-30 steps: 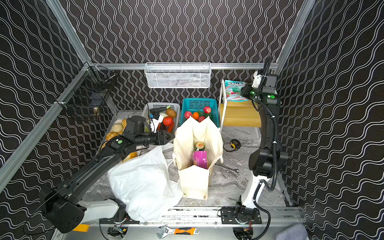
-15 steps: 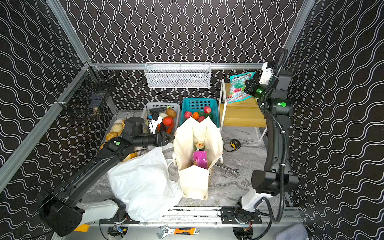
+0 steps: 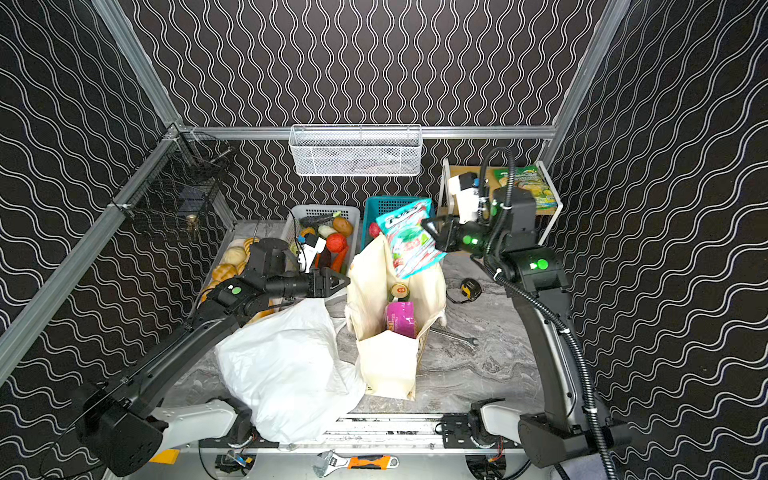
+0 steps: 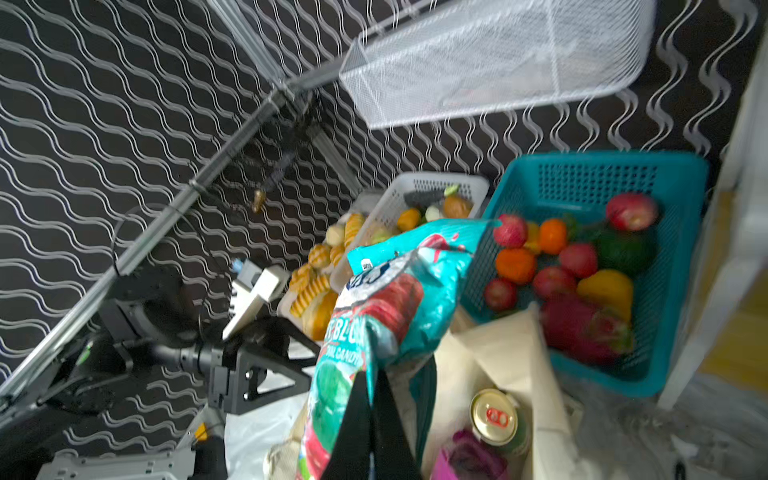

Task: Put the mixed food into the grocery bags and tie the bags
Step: 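Carry the teal candy bag over the tote bag and lower it in, then release the candy bag and raise the right gripper out of the tote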

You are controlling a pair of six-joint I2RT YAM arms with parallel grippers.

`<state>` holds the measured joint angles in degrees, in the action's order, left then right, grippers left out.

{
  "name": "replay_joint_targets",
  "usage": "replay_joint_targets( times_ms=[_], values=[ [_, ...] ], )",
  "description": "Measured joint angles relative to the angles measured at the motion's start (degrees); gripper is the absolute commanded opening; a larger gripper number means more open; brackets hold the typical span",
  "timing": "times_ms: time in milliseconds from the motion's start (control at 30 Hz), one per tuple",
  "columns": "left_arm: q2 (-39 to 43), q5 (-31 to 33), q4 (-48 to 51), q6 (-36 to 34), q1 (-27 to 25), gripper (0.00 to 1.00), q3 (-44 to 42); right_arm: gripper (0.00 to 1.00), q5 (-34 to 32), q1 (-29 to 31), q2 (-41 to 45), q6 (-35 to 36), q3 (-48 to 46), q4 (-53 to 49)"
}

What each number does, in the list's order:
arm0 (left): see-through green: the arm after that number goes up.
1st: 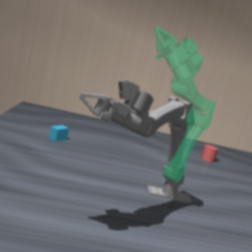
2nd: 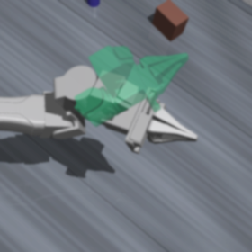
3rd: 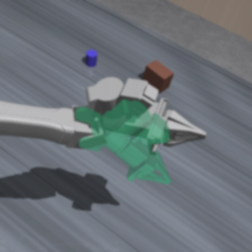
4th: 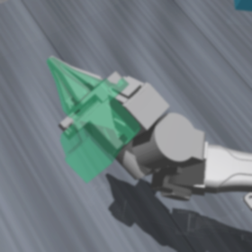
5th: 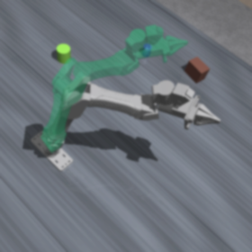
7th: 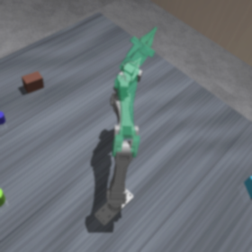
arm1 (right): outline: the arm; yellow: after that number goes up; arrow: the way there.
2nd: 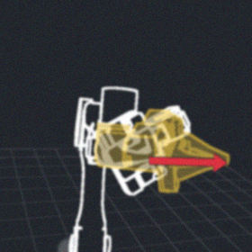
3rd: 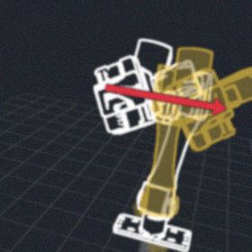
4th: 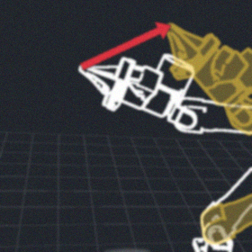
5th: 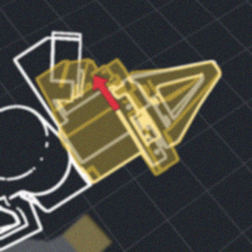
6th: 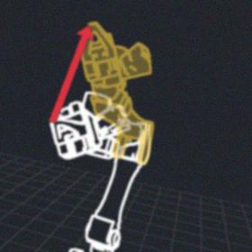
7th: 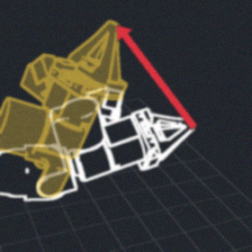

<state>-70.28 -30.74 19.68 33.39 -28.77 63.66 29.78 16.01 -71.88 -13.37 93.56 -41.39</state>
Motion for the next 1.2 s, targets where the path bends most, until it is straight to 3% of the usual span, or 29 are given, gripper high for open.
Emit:
replay_joint_targets(
  times_ms=[233,467,633,667,733,867,1067,1200],
  values=[
    [0.87,-0.22,-1.88,2.67,0.0,0.62,-1.81,0.0,-9.57,13.31,-0.98,3.15,-7.15,-7.15],
    [1.33,-0.07,-2.89,4.37,0.0,0.62,-2.69,0.01,-13.18,22.53,-3.85,4.66,-9.64,-12.87],
    [0.83,-0.09,-3.72,5.44,0.0,0.62,-2.69,0.1,-14.25,26.05,-6.54,5.01,-9.64,-18.34],
    [0.59,-0.11,-3.78,5.44,0.0,0.62,-2.69,0.14,-14.25,26.36,-6.8,4.94,-9.64,-19.41],
    [0.09,-0.15,-3.93,5.49,0.0,0.62,-2.69,0.35,-14.21,26.71,-6.73,4.72,-9.84,-20.76],
    [-0.42,-0.66,-4.81,5.86,0.0,0.63,-2.89,0.56,-14.03,27.15,-5.35,4.11,-9.68,-21.77],
    [-0.9,-1.03,-4.98,5.9,0.0,0.63,-2.89,0.67,-19.06,27.15,0.24,1.81,-5.62,-20.55],
    [-1.38,-1.42,-4.98,5.86,0.0,0.64,-2.8,0.71,-31.32,27.08,6.69,-2.12,-6.1,-17.92]
  ],
)
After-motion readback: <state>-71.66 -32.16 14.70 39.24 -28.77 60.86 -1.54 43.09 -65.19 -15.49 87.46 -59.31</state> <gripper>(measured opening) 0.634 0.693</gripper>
